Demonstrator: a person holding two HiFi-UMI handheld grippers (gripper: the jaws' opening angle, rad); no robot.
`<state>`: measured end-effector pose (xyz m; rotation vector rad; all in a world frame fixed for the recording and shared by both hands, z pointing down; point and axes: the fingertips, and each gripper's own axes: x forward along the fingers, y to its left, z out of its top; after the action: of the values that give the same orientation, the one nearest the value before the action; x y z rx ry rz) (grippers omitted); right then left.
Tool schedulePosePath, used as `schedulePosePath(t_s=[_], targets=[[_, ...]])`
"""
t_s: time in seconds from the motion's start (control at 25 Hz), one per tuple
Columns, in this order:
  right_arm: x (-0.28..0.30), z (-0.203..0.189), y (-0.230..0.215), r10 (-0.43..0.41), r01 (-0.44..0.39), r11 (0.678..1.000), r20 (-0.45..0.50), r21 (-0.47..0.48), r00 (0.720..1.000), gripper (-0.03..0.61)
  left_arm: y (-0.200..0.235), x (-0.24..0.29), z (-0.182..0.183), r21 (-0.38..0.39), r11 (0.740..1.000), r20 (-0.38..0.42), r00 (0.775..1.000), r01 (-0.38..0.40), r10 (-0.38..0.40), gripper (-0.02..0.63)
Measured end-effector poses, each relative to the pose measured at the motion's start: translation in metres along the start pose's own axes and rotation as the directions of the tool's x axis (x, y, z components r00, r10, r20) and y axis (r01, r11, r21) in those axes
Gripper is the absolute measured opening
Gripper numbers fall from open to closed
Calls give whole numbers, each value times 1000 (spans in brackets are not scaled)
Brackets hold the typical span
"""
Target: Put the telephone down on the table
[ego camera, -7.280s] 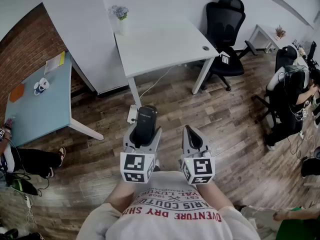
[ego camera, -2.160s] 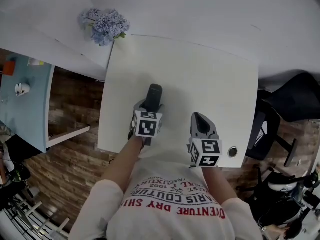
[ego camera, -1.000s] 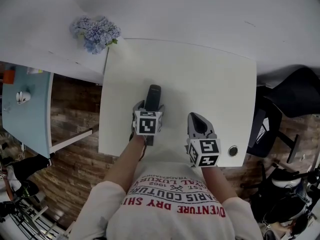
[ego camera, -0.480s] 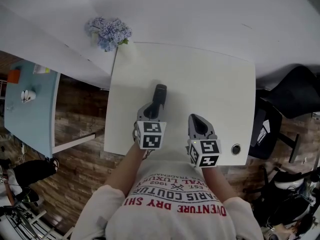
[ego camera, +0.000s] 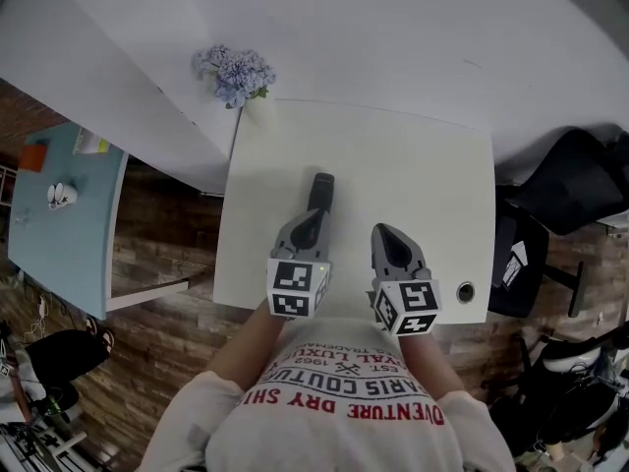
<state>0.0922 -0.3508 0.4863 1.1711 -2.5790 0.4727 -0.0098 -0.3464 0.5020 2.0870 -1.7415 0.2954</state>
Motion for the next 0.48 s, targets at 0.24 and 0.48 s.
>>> schedulePosePath(t_s=[0.24, 0.48], targets=[[-20, 42, 13, -10, 19, 998, 158, -55, 987, 17, -13, -40, 50, 38, 999, 195, 980, 32, -39, 25], [-27, 55, 23, -29, 55, 990, 189, -133, 982, 17, -6, -54, 69, 11, 999, 235, 971, 35, -37, 25]])
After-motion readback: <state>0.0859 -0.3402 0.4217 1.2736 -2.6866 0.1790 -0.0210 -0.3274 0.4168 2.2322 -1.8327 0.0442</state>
